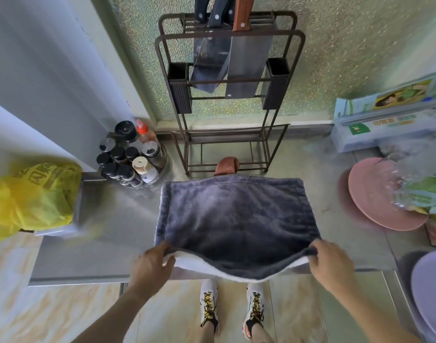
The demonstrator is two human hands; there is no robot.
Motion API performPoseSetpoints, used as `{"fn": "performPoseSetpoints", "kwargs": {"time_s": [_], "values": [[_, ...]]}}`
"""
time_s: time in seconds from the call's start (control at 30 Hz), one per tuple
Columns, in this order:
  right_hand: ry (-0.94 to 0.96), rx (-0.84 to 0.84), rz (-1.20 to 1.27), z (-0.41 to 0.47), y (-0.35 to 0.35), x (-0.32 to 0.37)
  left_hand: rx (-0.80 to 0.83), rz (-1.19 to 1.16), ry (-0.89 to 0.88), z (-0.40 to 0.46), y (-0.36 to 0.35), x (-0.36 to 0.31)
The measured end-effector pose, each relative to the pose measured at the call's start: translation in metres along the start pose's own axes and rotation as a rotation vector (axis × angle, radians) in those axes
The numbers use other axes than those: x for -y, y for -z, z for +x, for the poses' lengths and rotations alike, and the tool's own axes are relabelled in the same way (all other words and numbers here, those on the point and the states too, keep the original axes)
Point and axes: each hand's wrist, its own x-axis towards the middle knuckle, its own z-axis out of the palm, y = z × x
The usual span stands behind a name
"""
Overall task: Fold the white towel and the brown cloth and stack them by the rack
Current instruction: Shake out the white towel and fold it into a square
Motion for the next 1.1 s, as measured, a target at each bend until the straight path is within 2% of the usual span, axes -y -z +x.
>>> {"fn": "performPoseSetpoints", "kwargs": {"time_s": [0.07,0.17,0.3,0.4,0.53,0.77,0.93,1.0,1.1], "values": [[-0.083,-0.064,0.213,0.026,0.020,-0.001,-0.084,-0.189,0.080,0.022,0.015,-0.004],[-0.194,-0.111,0.427,0.071,0.042,-0.005,-0.165,-0.349,0.237,0.059,0.037,-0.016],[-0.330,-0.140,0.524,0.130,0.046,-0.005,-0.196,-0.471,0.357,0.111,0.049,-0.025],[-0.369,-0.148,0.568,0.158,0.042,0.002,-0.220,-0.464,0.400,0.141,0.047,-0.032],[-0.446,-0.135,0.630,0.179,0.034,0.015,-0.182,-0.404,0.481,0.166,0.034,-0.034],[-0.571,-0.004,0.782,0.194,0.023,0.030,-0.078,-0.503,0.571,0.180,0.017,-0.036],[-0.834,0.178,0.888,0.196,0.031,0.038,0.027,-0.722,0.747,0.185,0.027,-0.038],[-0.788,0.198,0.885,0.191,0.035,0.034,0.058,-0.788,0.769,0.179,0.033,-0.033],[-0.636,0.181,0.958,0.176,0.048,0.027,0.012,-0.820,0.681,0.163,0.040,-0.026]]}}
